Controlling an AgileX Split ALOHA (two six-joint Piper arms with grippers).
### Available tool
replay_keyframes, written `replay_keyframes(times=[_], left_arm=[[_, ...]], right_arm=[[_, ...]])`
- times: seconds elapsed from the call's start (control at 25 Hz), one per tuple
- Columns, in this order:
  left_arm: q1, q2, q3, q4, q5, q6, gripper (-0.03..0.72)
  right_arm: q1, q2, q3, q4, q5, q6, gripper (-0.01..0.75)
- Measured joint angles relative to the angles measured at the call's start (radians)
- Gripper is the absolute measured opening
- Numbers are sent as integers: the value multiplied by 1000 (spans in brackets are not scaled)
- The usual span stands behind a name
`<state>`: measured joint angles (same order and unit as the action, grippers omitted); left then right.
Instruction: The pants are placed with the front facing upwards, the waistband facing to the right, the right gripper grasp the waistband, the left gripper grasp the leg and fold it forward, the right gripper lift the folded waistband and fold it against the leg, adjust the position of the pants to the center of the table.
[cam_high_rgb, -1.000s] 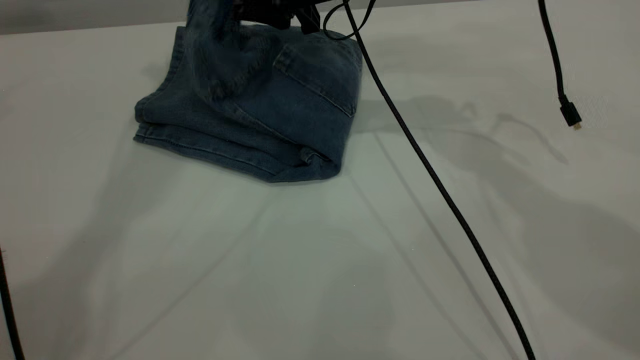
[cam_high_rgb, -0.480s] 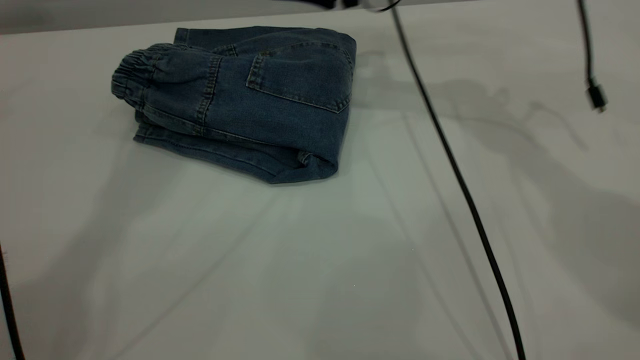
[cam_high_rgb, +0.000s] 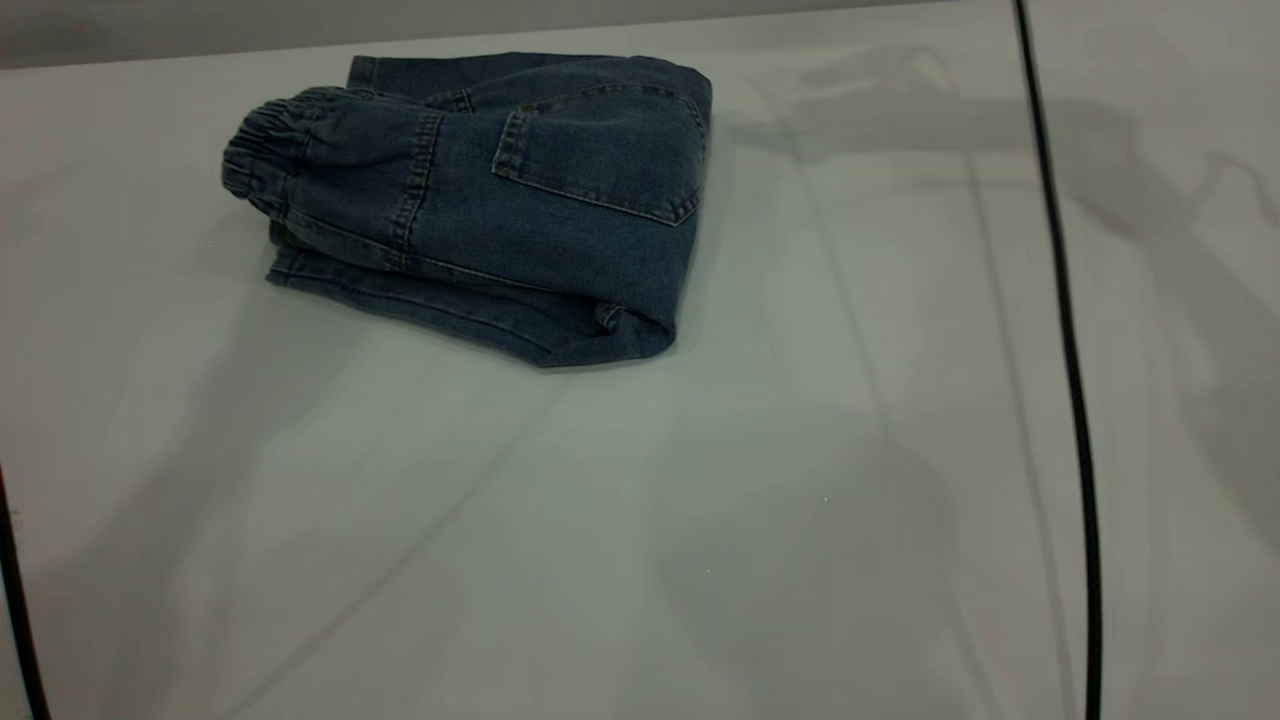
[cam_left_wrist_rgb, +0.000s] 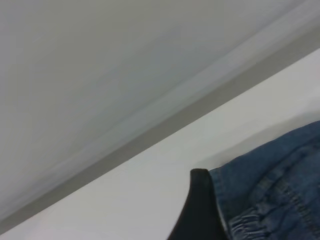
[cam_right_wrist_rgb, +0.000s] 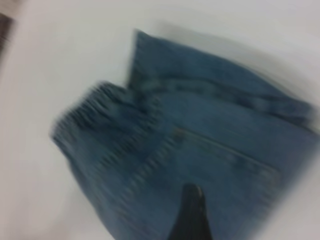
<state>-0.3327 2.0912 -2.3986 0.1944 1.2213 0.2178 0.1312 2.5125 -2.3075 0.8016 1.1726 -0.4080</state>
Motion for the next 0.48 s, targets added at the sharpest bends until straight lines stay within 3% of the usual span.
replay_keyframes(times=[0.08,0.24,0.48], left_arm=[[0,0,0,-22,0,0,524],[0,2,0,-22,0,0,524],[0,41,3,-22,-1,2,524]], right_arm=[[0,0,-97,-119,53,57,514],[-1,-33,-244,-316,59,116,507],[-1,-148,-237,-509,56,139,496]])
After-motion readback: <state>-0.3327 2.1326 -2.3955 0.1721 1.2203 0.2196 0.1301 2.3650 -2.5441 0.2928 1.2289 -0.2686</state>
